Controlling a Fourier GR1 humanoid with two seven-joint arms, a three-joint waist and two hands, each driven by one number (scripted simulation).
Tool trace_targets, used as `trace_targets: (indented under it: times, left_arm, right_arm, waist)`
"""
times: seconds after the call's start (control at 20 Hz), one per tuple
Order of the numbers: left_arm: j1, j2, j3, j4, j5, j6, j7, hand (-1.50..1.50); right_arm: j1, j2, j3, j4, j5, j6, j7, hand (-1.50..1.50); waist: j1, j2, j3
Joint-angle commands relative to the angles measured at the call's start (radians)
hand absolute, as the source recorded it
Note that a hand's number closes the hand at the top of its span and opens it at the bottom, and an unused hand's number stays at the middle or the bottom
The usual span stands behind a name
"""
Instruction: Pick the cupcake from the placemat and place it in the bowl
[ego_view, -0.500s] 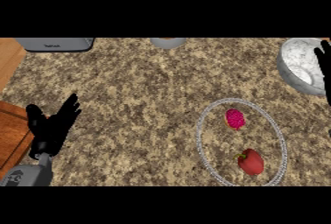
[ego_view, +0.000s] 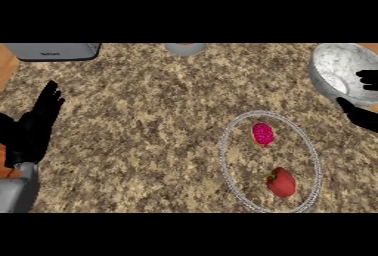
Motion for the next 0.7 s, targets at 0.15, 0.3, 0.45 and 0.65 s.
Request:
trace_targets:
  times: [0.15, 0.3, 0.45, 0.65]
  left_arm:
    - [0.049, 0.015, 0.022, -0.046, -0.023, 0.03, -0.024, 0.0]
    - [0.054, -0.022, -0.01, -0.071, -0.046, 0.047, -0.043, 0.0]
    - [0.029, -0.021, -0.019, -0.094, -0.07, 0.066, -0.005, 0.0]
    - [0.01, -0.041, -0.015, -0.062, -0.067, 0.036, -0.022, 0.0]
  right_arm:
    - [0.254, 0.084, 0.19, -0.218, 0.345, -0.353, 0.198, -1.5]
    - [0.365, 0.119, 0.309, -0.324, 0.523, -0.432, 0.291, -1.5]
    - [0.416, 0.114, 0.339, -0.466, 0.686, -0.442, 0.527, -1.5]
    - [0.36, 0.079, 0.27, -0.636, 0.798, -0.26, 0.795, -1.5]
  waist:
    - [-0.021, -0.017, 0.005]
    - [-0.006, -0.007, 0.007]
    - [0.004, -0.002, 0.008]
    - [0.023, 0.006, 0.01]
